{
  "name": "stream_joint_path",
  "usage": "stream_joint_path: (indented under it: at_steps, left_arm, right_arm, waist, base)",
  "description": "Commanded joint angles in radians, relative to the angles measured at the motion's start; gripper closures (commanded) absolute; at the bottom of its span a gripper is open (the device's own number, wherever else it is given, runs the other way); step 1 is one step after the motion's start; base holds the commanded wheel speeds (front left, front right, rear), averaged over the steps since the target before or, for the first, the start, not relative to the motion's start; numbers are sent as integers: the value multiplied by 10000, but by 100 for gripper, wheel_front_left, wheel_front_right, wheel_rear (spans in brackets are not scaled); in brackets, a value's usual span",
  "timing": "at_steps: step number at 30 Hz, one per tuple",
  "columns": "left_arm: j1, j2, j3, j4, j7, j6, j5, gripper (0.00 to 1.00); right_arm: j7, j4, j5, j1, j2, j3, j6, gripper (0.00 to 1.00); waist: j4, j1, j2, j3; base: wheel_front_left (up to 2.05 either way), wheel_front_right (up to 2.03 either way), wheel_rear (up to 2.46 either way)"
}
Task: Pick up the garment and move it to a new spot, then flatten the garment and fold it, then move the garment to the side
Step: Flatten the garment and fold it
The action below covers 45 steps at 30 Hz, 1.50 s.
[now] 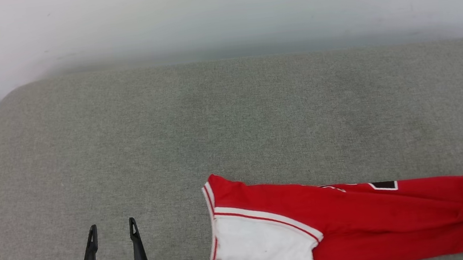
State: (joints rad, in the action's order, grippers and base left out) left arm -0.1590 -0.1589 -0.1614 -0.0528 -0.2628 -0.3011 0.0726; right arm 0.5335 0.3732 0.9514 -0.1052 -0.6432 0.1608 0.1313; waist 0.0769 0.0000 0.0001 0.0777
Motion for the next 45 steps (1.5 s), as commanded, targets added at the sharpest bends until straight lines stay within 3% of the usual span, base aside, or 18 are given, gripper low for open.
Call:
stream_joint_path:
  at_steps: [1, 7, 16, 21, 25, 30, 36, 45]
  left_arm:
    - [-119, 32, 53, 32, -26, 84, -95, 0]
    - [-235, 158, 261, 84, -26, 292, -253, 0]
    - [-266, 241, 424, 110, -26, 553, -445, 0]
    - [-16, 286, 447, 175, -26, 706, -486, 0]
    - [158, 310, 402, 247, -26, 860, -529, 0]
    - [472, 361, 285, 337, -26, 1000, -604, 0]
    - [717, 489, 208, 402, -25, 1102, -597, 0]
    - [1032, 647, 72, 503, -25, 1150, -584, 0]
  right_arm:
    - [147, 168, -231, -142, -232, -156, -11, 100]
    - [1033, -226, -455, -71, -395, -155, -8, 100]
    - [2166, -3087, 573, 376, 360, 612, -8, 100]
    - [2479, -4196, 287, -362, 840, 1556, -8, 100]
    - [2663, -4414, -110, -1326, 1317, 2712, -8, 100]
    - [2719, -4095, -880, -2751, 1740, 4681, -8, 100]
    - [2355, -2857, -1602, -4529, 2529, 6923, -8, 100]
    - [1374, -229, -1578, -6115, 3820, 8711, -8, 100]
  waist:
    - [-13, 0, -1, -48]
    - [-30, 0, -1, -223]
    - [70, 0, -1, -312]
    - [154, 0, -1, -147]
    - [240, 0, -1, 43]
    - [408, 0, -1, 309]
    - [509, 0, -1, 580]
    - [731, 0, -1, 951]
  base:
    - [0, 0, 0]
    - [0, 0, 0]
    - [0, 0, 0]
    - [0, 0, 0]
    - [0, 0, 0]
    - [0, 0, 0]
    - [0, 0, 0]
    - [0, 0, 0]
